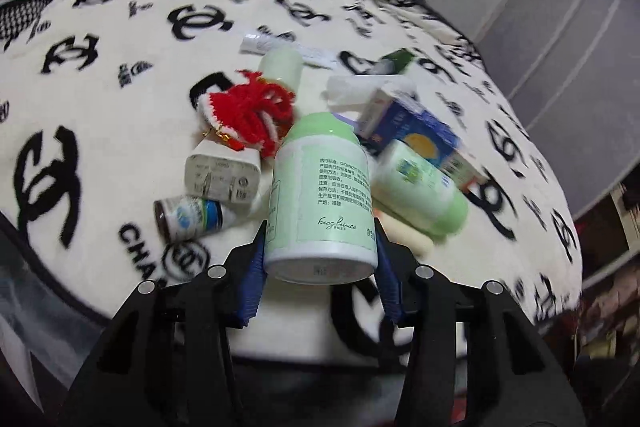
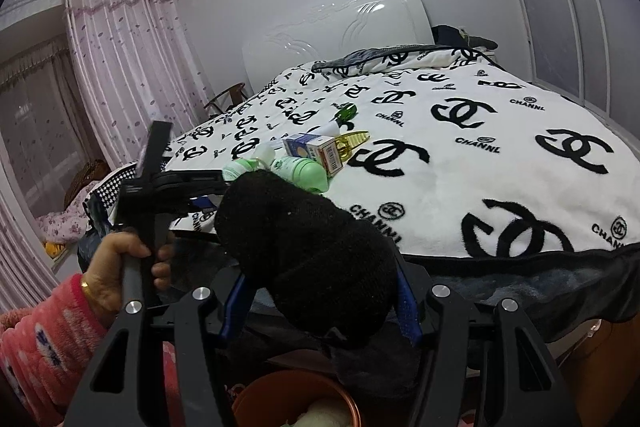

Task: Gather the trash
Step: 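Grasp the green-capped white bottle with the left gripper while the right carries the hair tie, then drop the bottle and hair tie into the orange basin, opening both grippers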

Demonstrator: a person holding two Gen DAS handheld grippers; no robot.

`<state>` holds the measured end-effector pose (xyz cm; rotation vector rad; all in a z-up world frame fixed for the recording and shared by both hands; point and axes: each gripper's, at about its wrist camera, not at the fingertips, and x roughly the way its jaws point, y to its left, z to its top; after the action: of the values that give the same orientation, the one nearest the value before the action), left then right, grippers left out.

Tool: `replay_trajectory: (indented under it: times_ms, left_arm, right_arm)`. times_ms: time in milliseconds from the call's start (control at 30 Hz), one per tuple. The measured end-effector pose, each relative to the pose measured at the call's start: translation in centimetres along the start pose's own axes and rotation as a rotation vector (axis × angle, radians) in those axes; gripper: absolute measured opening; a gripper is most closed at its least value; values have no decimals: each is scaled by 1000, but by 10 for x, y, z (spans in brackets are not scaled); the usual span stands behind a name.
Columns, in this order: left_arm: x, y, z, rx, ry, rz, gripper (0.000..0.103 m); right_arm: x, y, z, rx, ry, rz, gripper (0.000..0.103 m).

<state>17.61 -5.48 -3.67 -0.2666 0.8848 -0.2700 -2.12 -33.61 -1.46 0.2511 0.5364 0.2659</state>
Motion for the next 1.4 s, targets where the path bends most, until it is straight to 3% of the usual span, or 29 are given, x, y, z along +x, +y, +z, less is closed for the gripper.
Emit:
replay_trajectory:
  times_ms: [267,433,567,667,833,933,1000,1100,1400]
  left_arm:
    - [-71,-25,-62,262,12,-100,46]
    - [-85,-17,-121,347,114,-137,46]
    - [-54,3,-172,342,261,-135,46]
    - [-6,22,-211,301,415,-96,46]
    - [81,39,-257,257,645,12,46]
    - [109,37,-262,266,687,50,46]
    - [122,36,-260,257,690,75,46]
    - [124,42,-252,216,664,77,48]
    - [105,49,-253,157,591,73,59]
  right_arm:
    - [-5,28,-12,-88,39,16,59]
    - [8,41,-49,-112,185,71,59]
    - [48,39,-105,-90,411,76,59]
    - [85,35,-144,-44,583,86,58]
    - [151,26,-208,-12,862,13,58]
    - [177,17,-222,43,952,-10,65]
    - [183,10,-220,66,944,-52,79]
    - [181,1,-212,112,899,-52,87]
    - [172,-10,-203,179,821,-39,87]
